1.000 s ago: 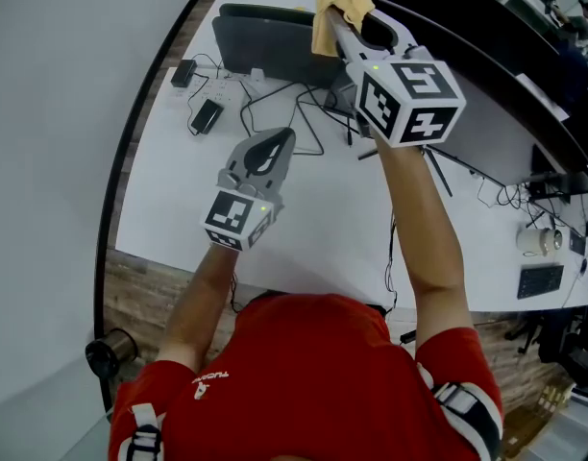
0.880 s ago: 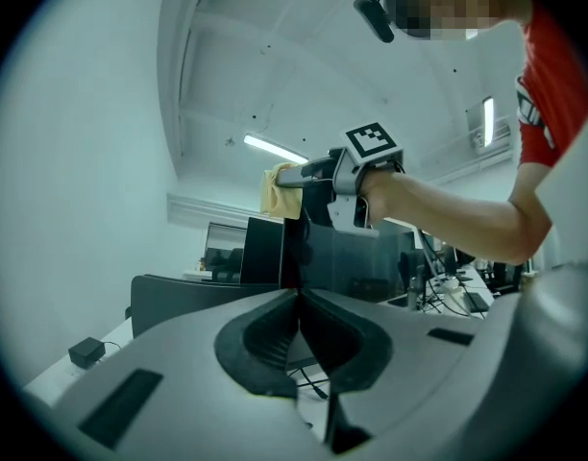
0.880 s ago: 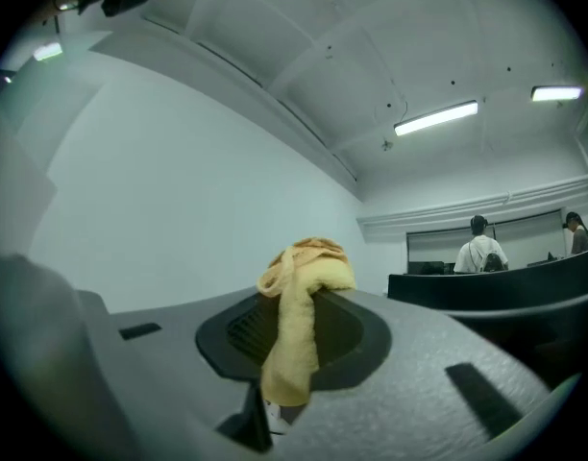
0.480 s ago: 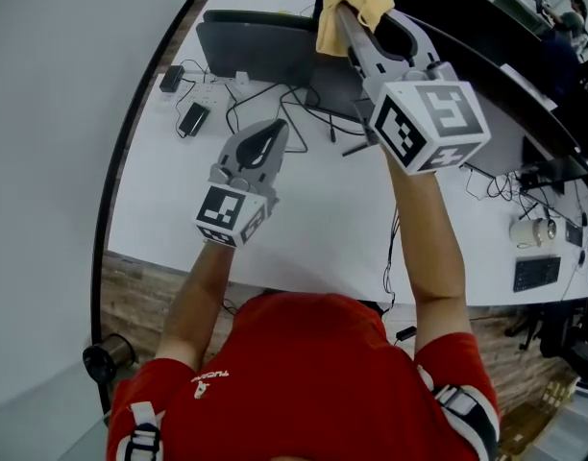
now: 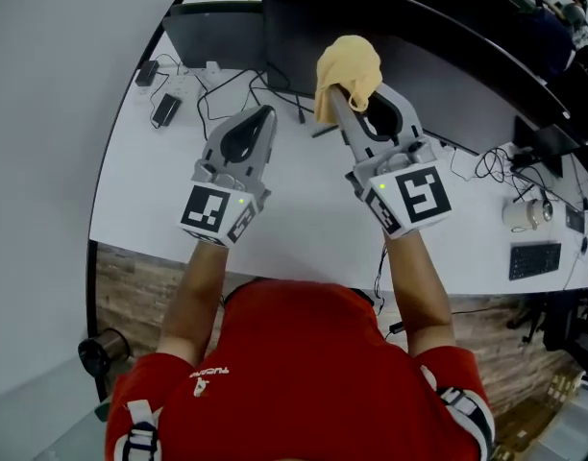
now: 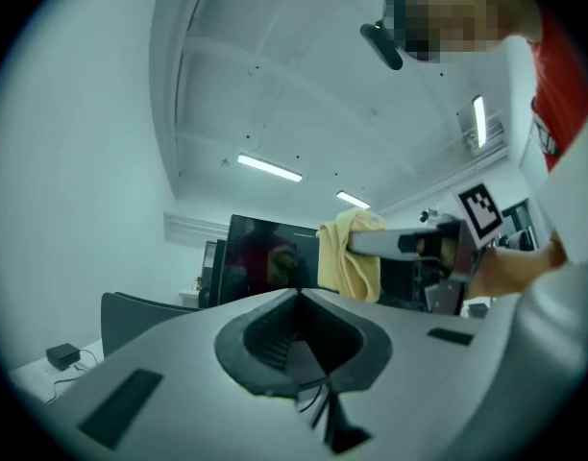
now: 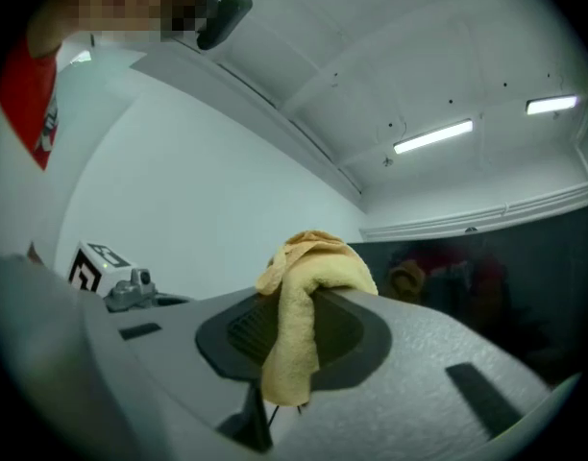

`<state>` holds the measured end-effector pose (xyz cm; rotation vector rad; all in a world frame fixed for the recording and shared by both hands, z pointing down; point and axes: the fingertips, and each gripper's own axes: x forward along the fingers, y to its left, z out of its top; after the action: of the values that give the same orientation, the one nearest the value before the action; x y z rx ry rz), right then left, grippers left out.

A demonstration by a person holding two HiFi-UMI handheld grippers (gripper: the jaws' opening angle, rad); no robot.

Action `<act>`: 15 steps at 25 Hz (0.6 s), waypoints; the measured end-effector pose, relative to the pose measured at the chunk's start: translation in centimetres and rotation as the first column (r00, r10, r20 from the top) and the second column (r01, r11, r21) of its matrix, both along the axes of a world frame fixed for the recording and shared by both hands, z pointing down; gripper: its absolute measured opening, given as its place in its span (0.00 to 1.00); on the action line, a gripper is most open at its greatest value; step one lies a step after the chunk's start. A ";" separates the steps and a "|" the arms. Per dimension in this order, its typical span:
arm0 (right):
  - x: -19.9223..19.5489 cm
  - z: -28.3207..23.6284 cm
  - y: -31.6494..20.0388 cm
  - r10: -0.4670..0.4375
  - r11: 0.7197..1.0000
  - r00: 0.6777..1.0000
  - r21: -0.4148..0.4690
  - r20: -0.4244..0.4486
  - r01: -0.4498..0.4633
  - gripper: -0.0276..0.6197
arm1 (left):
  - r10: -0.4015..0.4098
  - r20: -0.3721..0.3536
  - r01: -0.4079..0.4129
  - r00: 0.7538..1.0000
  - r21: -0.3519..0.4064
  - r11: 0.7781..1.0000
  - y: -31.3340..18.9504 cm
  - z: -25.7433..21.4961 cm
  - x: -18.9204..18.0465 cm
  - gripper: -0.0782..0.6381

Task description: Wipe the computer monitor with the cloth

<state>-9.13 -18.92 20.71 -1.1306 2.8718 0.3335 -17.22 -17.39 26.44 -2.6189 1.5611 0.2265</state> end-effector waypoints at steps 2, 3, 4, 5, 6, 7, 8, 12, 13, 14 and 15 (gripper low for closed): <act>2.2 2.4 1.0 0.000 1.000 1.000 -0.027 -0.004 0.000 0.16 | 0.005 0.015 -0.005 1.000 -0.003 1.000 0.7 -0.1 2.3 0.12; 3.3 3.4 1.6 0.001 0.999 1.000 -0.039 -0.003 -0.001 0.16 | 0.011 0.021 -0.011 1.000 -0.003 1.000 1.0 0.0 3.5 0.12; 4.4 4.3 2.1 0.002 0.999 1.000 -0.051 -0.002 -0.002 0.16 | 0.018 0.025 -0.018 1.000 -0.003 1.000 1.3 0.2 4.8 0.12; 5.4 5.1 2.6 0.003 0.998 1.000 -0.061 0.000 -0.003 0.16 | 0.025 0.027 -0.024 0.999 -0.005 1.000 1.5 0.4 6.0 0.12; 6.5 5.8 3.1 0.005 0.998 1.000 -0.068 0.001 -0.005 0.16 | 0.030 0.027 -0.030 0.999 -0.007 1.000 1.8 0.6 7.2 0.12; 7.5 6.4 3.7 0.006 0.997 1.000 -0.073 0.001 -0.006 0.16 | 0.035 0.028 -0.034 0.999 -0.010 0.999 2.0 0.8 8.3 0.12; 8.5 6.9 4.1 0.008 0.997 1.000 -0.076 0.002 -0.008 0.16 | 0.038 0.029 -0.038 0.999 -0.012 0.999 2.2 1.1 9.5 0.12; 12.3 8.8 5.7 0.016 0.995 1.000 -0.096 0.014 -0.014 0.16 | 0.057 0.042 -0.056 0.997 -0.017 0.998 3.3 1.8 13.7 0.12; 13.1 9.4 6.1 0.017 0.994 1.000 -0.104 0.018 -0.015 0.16 | 0.061 0.047 -0.061 0.997 -0.019 0.998 3.6 2.1 14.6 0.12; 13.8 9.9 6.5 0.018 0.993 1.000 -0.113 0.023 -0.016 0.16 | 0.065 0.051 -0.064 0.997 -0.023 0.998 3.9 2.3 15.5 0.12; 14.5 10.5 6.8 0.019 0.992 0.999 -0.123 0.029 -0.015 0.16 | 0.069 0.056 -0.068 0.996 -0.027 0.997 4.2 2.6 16.3 0.12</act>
<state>5.40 -12.11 31.16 -1.1682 2.8933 0.1398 -0.94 -13.16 29.07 -2.6752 1.4679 0.1364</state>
